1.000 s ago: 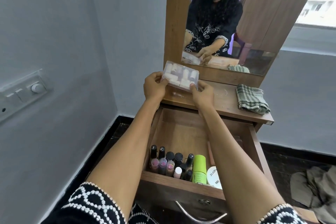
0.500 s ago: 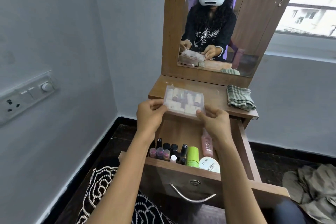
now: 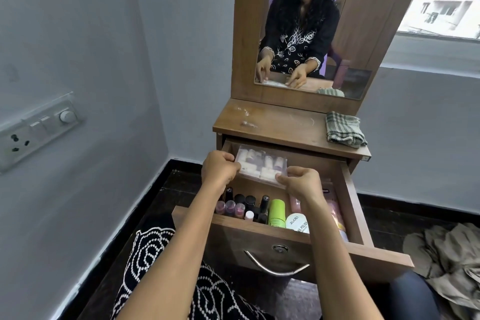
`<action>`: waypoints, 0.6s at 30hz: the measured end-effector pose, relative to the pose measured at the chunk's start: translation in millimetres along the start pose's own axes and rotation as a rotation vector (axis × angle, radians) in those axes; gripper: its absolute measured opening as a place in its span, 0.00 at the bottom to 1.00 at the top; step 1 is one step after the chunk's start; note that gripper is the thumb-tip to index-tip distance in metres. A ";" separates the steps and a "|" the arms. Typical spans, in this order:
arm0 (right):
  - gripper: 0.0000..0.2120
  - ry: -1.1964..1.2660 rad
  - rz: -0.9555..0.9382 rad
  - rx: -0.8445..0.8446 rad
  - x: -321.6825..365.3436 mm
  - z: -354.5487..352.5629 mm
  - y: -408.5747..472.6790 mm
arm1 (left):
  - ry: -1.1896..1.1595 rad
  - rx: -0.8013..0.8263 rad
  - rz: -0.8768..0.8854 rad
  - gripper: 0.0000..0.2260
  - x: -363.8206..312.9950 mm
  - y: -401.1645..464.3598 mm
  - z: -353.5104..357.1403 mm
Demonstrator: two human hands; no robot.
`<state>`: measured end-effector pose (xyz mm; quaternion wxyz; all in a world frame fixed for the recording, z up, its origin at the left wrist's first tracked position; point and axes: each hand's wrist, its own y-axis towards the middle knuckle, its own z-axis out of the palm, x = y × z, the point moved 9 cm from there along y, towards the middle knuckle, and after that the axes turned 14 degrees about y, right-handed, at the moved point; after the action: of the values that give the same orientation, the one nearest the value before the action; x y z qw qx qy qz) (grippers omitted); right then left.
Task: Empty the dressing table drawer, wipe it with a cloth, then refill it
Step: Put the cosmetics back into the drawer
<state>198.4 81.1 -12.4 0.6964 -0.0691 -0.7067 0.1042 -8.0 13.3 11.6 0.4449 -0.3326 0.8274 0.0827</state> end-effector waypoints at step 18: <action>0.34 -0.089 0.245 -0.026 -60.3 18.7 64.0 | 0.722 0.010 0.066 0.09 -16.4 10.5 32.2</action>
<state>177.9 127.5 -86.6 0.6453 -0.1592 -0.7245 0.1825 13.7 43.1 3.9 0.1228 -0.3111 0.9419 -0.0297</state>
